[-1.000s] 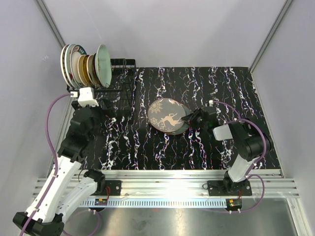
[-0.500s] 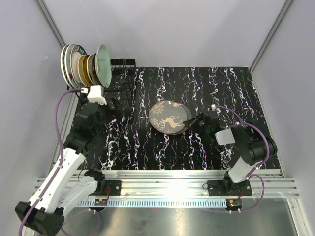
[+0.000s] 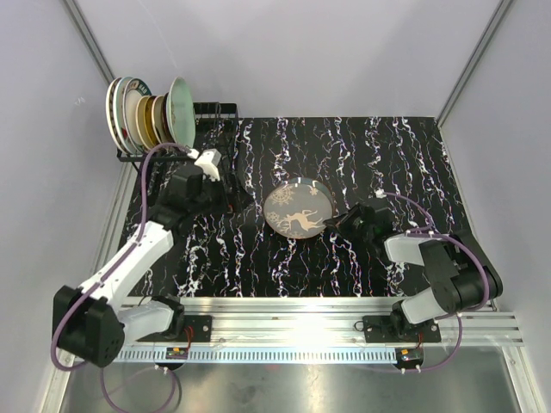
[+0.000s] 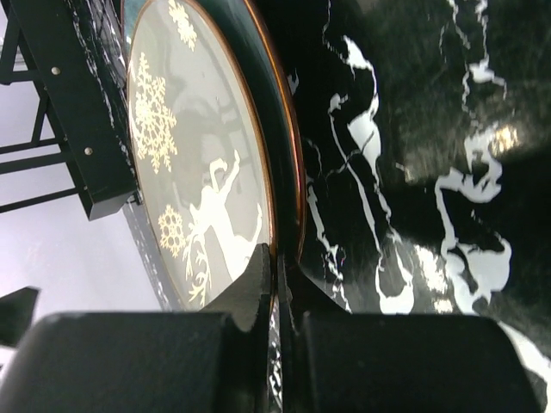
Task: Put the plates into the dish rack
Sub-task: Grab a plate with the right arm, then pass the plate from the right arm to the left
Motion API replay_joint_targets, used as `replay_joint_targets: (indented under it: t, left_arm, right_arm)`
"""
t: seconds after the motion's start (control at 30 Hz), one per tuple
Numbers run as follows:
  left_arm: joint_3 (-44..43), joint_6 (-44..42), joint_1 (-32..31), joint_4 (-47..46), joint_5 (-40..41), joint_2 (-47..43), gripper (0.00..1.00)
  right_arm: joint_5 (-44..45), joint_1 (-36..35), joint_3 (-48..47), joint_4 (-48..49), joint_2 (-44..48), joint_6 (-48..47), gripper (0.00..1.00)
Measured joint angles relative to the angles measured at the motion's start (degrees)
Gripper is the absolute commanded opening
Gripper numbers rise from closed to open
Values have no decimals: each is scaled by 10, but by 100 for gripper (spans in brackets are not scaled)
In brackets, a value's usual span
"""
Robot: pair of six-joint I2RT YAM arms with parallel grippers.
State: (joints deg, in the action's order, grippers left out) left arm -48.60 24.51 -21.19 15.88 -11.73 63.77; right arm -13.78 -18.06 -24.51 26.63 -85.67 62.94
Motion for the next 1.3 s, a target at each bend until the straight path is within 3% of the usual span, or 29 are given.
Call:
replay_joint_targets:
  t: [0.33,0.77,1.3]
  left_arm:
    - [0,65,-18,-22,-81,111,93]
    - [82,203,-55,-129,-86,178,88]
    - [51,267,-70,-221,-81,301,77]
  right_arm:
    - [-24,1,30,19,11,47,0]
    - [-50,1,62,71,10,95,0]
    - [-87,1,85,102,15,123,0]
